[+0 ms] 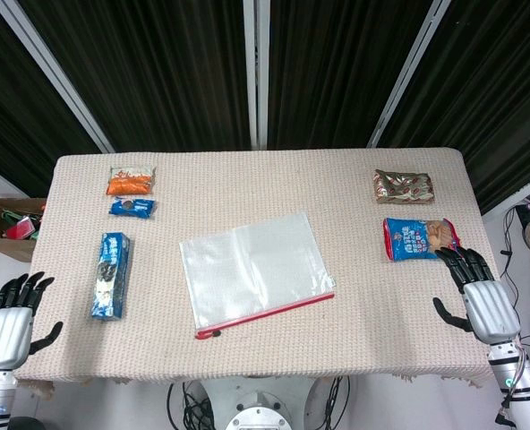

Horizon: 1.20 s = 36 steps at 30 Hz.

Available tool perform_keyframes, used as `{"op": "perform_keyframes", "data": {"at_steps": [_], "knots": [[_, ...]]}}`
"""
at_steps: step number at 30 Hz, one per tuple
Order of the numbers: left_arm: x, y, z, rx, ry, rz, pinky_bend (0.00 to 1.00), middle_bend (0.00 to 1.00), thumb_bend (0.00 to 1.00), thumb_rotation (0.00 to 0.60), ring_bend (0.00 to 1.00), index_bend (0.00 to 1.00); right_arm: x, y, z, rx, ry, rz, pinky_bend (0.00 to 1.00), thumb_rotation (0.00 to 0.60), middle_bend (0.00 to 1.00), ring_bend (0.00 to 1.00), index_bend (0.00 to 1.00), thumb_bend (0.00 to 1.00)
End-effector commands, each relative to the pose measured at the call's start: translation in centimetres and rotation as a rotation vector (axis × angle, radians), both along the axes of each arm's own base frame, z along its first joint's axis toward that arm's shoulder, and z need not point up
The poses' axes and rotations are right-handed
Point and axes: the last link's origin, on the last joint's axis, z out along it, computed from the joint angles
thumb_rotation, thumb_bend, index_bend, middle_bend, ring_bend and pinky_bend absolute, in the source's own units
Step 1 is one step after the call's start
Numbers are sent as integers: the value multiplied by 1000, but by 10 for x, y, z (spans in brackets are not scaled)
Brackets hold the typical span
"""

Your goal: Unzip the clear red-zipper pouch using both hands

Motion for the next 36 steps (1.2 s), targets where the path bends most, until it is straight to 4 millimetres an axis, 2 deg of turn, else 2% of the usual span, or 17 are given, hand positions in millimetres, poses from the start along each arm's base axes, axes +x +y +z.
{"op": "perform_keyframes", "data": {"at_steps": [1, 7, 13, 16, 22, 29, 36], "knots": [[-1, 0, 0, -1, -1, 3, 107, 97, 236, 600, 62, 155, 3, -2, -2, 9, 1, 12, 0, 600, 84, 0, 80, 292], [1, -3, 1, 3, -4, -8, 107, 98, 235, 600, 62, 155, 14, -6, -10, 54, 1, 61, 0, 600, 84, 0, 80, 292], [4, -7, 2, 14, -13, -26, 107, 97, 235, 600, 62, 155, 39, -13, -39, 205, 7, 174, 0, 600, 85, 0, 79, 291], [4, -9, 3, 16, -14, -31, 107, 98, 234, 600, 62, 156, 56, -20, -59, 304, 1, 240, 0, 600, 88, 0, 79, 291], [7, -11, 2, 21, -26, -45, 107, 97, 233, 600, 62, 155, 105, -37, -112, 516, -33, 379, 0, 600, 91, 0, 79, 289], [8, -10, -1, 14, -34, -57, 107, 97, 234, 600, 62, 155, 154, -61, -173, 650, -35, 450, 0, 600, 90, 0, 79, 209], [6, -8, -3, 3, -35, -55, 107, 97, 233, 600, 63, 156, 186, -81, -218, 687, -13, 462, 0, 600, 90, 0, 79, 176]]}}
